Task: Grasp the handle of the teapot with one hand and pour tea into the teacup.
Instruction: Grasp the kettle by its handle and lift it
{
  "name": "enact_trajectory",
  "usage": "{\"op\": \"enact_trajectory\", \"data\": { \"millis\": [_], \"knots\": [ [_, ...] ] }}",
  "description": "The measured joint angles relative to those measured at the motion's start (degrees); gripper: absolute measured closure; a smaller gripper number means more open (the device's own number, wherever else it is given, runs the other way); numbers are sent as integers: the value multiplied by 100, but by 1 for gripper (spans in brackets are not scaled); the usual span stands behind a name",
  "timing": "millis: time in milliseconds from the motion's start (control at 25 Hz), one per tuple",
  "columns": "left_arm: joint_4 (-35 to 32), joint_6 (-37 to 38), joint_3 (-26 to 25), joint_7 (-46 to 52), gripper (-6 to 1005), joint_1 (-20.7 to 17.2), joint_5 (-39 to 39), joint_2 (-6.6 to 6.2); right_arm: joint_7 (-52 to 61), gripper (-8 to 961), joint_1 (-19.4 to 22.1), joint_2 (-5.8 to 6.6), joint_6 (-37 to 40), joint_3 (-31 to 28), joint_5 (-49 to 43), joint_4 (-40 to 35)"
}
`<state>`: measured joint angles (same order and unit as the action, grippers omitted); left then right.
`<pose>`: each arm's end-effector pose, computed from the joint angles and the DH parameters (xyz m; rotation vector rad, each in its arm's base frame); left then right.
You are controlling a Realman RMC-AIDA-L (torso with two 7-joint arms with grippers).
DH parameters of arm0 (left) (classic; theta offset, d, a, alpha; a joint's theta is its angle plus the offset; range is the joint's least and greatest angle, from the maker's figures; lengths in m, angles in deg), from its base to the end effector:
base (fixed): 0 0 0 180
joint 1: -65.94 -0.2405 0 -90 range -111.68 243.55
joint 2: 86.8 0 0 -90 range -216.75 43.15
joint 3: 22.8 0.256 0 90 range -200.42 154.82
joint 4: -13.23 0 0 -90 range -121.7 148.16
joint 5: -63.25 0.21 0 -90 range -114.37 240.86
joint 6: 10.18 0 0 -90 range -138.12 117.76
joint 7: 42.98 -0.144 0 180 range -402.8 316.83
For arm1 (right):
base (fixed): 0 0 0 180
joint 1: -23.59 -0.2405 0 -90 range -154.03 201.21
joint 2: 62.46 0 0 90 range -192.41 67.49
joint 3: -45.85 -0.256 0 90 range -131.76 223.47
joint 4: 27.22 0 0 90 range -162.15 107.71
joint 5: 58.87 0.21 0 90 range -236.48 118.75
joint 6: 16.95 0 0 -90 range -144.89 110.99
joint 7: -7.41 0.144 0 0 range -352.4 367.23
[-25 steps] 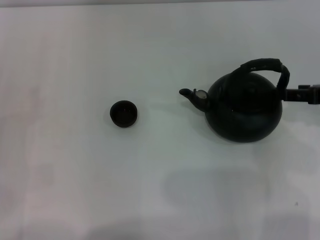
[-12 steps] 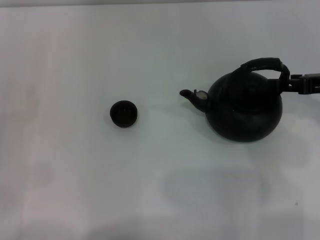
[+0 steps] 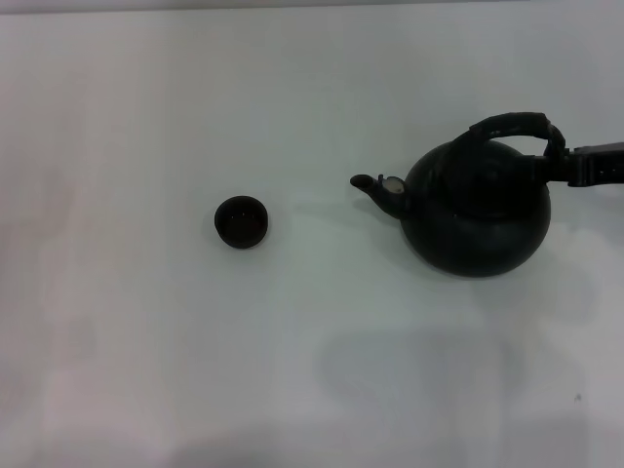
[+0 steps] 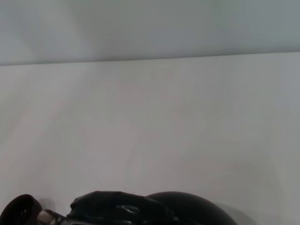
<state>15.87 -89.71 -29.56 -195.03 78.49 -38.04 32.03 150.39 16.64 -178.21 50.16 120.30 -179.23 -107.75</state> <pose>-0.4078 0.2300 0.0316 -1.2015 -0.8170 -0.8201 0.2756 0.3085 0.0429 -2.2311 1.3211 0.2423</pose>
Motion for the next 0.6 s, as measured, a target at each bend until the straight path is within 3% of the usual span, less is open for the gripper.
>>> {"op": "enact_trajectory", "data": {
  "millis": [600],
  "knots": [
    [0, -1, 0, 0, 112, -48, -7, 0, -68, 541, -35, 7, -130, 86, -17, -18]
  ]
}}
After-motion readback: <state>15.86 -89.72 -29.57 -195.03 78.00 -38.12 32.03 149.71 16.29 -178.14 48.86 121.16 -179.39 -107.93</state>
